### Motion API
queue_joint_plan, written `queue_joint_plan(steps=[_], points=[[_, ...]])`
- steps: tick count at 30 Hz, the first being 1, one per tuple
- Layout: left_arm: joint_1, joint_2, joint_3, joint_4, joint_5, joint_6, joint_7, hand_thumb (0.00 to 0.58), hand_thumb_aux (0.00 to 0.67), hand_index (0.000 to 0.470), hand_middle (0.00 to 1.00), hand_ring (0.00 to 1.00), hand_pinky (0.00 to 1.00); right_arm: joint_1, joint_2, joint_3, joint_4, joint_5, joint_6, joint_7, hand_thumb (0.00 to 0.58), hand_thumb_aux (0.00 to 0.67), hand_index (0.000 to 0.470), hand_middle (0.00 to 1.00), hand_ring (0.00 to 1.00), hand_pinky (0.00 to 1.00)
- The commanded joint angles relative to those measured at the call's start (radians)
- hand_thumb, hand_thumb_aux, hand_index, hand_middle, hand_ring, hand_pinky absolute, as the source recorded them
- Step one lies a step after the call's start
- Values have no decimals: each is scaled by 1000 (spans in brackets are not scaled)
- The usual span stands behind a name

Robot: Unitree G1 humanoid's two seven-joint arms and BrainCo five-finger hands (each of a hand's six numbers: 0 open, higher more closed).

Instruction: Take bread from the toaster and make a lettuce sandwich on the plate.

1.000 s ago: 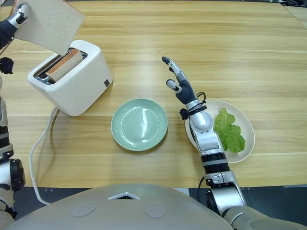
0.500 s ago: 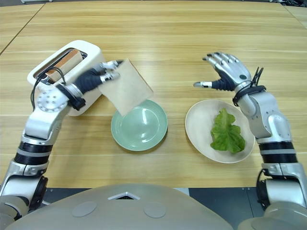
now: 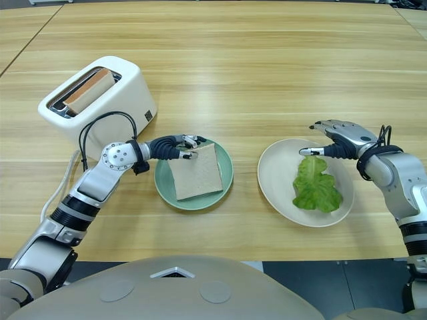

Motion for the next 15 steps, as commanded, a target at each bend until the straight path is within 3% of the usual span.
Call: queue_joint_plan(steps=[1, 4, 15], points=[[-23, -11, 0, 44, 46, -17, 17, 0, 0, 0, 0, 0, 0, 43, -107, 2, -11, -39, -19, 45, 0, 0, 0, 0, 0, 0], [-21, -18, 12, 46, 53, -28, 27, 0, 0, 0, 0, 0, 0, 53, -150, 15, -30, -66, -46, 53, 0, 0, 0, 0, 0, 0], [-21, -10, 40, 0, 75, -16, 32, 0, 0, 0, 0, 0, 0, 23, -100, 132, 58, -82, -113, 13, 5, 3, 2, 0, 0, 0]])
